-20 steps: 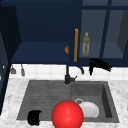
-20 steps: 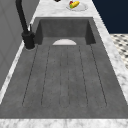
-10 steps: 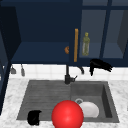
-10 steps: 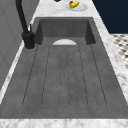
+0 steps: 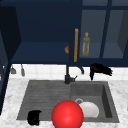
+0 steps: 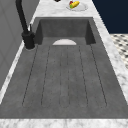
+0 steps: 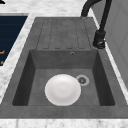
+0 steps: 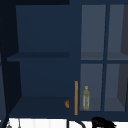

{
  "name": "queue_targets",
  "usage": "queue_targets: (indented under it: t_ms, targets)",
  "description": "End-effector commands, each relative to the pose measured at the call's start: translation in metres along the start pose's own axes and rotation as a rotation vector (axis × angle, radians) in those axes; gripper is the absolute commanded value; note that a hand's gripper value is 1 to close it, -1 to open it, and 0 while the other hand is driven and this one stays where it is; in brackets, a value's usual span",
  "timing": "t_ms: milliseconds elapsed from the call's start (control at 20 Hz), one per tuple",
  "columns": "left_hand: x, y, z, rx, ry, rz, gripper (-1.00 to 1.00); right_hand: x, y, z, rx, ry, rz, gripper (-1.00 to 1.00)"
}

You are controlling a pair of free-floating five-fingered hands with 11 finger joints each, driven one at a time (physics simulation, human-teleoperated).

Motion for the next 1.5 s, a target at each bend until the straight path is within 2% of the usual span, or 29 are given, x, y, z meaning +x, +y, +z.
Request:
queue_targets:
  t_ms: [0, 250, 650, 750, 1250, 1350, 1450]
  targets:
    - [0.000, 0.000, 0.000, 0.000, 0.000, 0.000, 0.00, -0.022, 0.009, -0.012, 0.053, -0.044, 0.032, -1.00]
    - [0.000, 0.000, 0.000, 0.000, 0.000, 0.000, 0.00, -0.046, 0.017, -0.027, 0.075, -0.088, 0.027, -1.00]
    - [0.000, 0.000, 0.000, 0.000, 0.000, 0.000, 0.00, -0.074, 0.028, -0.049, 0.071, -0.186, 0.021, -1.00]
    - [0.000, 0.000, 0.000, 0.000, 0.000, 0.000, 0.00, -0.084, 0.029, -0.069, 0.067, -0.160, 0.006, -1.00]
    - [0.000, 0.000, 0.000, 0.000, 0.000, 0.000, 0.00, -0.113, 0.050, -0.126, 0.078, -0.254, 0.008, -1.00]
    - [0.000, 0.000, 0.000, 0.000, 0.000, 0.000, 0.00, -0.119, 0.066, -0.134, 0.080, -0.265, 0.064, -1.00]
    - [0.000, 0.000, 0.000, 0.000, 0.000, 0.000, 0.00, -0.124, 0.075, -0.144, 0.076, -0.280, 0.073, -1.00]
